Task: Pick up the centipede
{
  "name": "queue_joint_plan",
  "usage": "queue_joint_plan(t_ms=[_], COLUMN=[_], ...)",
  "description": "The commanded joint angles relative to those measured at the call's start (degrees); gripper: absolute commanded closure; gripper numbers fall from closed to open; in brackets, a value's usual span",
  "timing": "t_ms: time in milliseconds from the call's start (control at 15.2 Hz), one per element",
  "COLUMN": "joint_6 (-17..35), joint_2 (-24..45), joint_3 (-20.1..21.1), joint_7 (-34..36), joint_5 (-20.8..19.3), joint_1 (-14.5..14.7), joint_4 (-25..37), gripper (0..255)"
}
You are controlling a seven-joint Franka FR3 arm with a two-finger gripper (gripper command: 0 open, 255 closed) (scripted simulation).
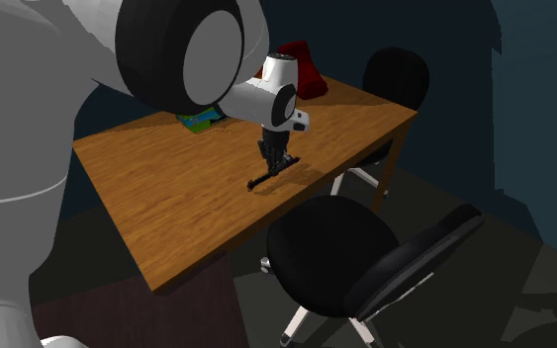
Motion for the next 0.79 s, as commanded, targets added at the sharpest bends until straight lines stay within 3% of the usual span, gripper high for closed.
queue_joint_plan(t_ms=[0,726], joint_6=[0.02,-3.25], joint_2=[0.03,-3.19], joint_3=[-0.01,1.11], joint_7=[0.0,-0.78], joint_5=[-0.01,1.47], joint_1=[0.0,-0.83], joint_4=[-0.02,0.15], gripper=[255,255])
